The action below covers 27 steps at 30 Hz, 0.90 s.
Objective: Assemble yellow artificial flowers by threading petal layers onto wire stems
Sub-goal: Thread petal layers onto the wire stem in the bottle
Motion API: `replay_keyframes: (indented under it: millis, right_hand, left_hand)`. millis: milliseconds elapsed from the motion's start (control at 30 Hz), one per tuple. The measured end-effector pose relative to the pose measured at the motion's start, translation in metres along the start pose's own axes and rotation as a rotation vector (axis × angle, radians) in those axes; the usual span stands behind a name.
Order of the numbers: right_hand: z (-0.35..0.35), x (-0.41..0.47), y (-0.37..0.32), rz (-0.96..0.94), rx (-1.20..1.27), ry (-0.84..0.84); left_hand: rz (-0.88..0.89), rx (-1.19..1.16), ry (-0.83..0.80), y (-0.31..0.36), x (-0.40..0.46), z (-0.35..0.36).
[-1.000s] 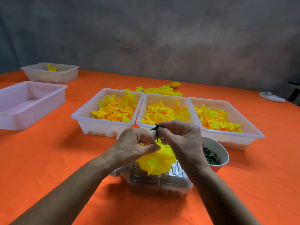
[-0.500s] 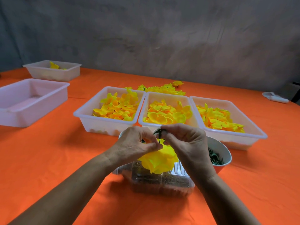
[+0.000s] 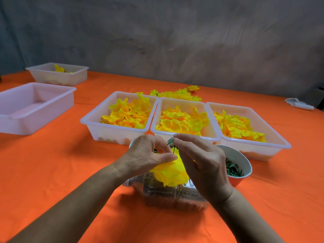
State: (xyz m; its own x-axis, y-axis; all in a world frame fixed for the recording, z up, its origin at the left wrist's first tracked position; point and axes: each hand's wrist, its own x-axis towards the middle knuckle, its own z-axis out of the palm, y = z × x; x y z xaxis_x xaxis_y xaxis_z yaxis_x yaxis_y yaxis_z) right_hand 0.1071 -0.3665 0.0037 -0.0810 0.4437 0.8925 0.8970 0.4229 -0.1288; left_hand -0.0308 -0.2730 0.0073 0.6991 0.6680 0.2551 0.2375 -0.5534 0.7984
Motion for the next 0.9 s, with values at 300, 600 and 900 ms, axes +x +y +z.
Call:
replay_keyframes:
  millis: [300, 600, 900]
  right_hand:
    - [0.001, 0.003, 0.006, -0.148, -0.182, -0.043]
    - [0.007, -0.001, -0.003, 0.343, 0.293, 0.086]
    - [0.005, 0.007, -0.014, 0.724, 0.661, 0.104]
  left_hand:
    - [-0.001, -0.009, -0.007, 0.001, 0.000, 0.001]
    - [-0.025, 0.013, 0.000, 0.001, 0.000, 0.001]
    - [-0.034, 0.055, 0.010, 0.003, 0.001, 0.000]
